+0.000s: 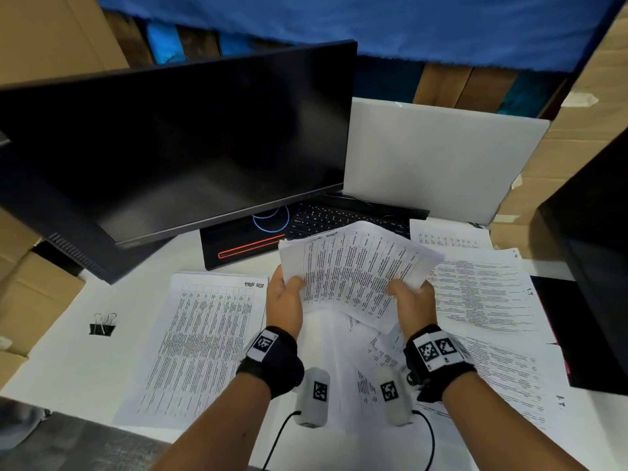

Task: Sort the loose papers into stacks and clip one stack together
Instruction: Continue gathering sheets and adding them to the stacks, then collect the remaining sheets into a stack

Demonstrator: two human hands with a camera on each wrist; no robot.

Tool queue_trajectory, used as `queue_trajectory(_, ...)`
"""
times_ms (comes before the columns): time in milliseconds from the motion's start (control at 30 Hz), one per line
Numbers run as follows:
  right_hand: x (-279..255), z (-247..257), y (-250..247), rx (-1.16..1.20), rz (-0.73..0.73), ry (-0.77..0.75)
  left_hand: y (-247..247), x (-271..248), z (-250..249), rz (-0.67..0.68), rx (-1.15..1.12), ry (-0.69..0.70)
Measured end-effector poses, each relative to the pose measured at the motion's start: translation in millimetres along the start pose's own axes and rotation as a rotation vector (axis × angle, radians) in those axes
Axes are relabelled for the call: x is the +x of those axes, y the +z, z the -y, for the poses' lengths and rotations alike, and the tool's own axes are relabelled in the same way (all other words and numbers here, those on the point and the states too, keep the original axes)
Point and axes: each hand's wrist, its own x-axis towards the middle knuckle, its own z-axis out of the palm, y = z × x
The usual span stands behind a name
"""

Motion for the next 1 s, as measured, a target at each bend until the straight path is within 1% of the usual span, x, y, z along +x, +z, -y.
queue_trajectory(67, 3, -1, -1, -0.009, -0.018, -0.007, 0, 1, -2, -0.006, -0.016, -0.003)
queue_trajectory(200, -1, -6, 3, -0.015, -0.011, 0.036, -1, -5, 4, 0.030, 0.034, -0.050)
queue_trajectory(333, 1, -10, -1, -0.021, 0.007, 0.008, -3, -7, 7, 0.037, 0.033, -0.052)
queue_trajectory(467, -1, -18, 0, -0.052, 0.010, 0.031, -6, -7, 17, 0.047, 0.097, -0.087)
queue_trajectory(567, -3, -14, 4, -0.047, 0.023, -0.025, -10, -4, 17, 0.054, 0.146, -0.052)
queue_trajectory(667, -6, -14, 18, -0.046, 0.057, -0.060, -29, 1, 10, 0.032, 0.224, 0.012)
queue_trajectory(767, -8, -24, 42, -0.125, 0.152, -0.089, -64, 7, 1, -0.037, 0.361, 0.074)
queue_trajectory(833, -12, -37, 64, -0.219, 0.232, -0.077, -95, 13, -2, -0.118, 0.458, 0.065)
queue_trajectory(900, -19, -50, 88, -0.363, 0.350, -0.037, -134, 22, -1, -0.186, 0.585, 0.026)
queue_trajectory(1000, -36, -71, 129, -0.559, 0.550, 0.078, -192, 28, 7, -0.278, 0.756, -0.080)
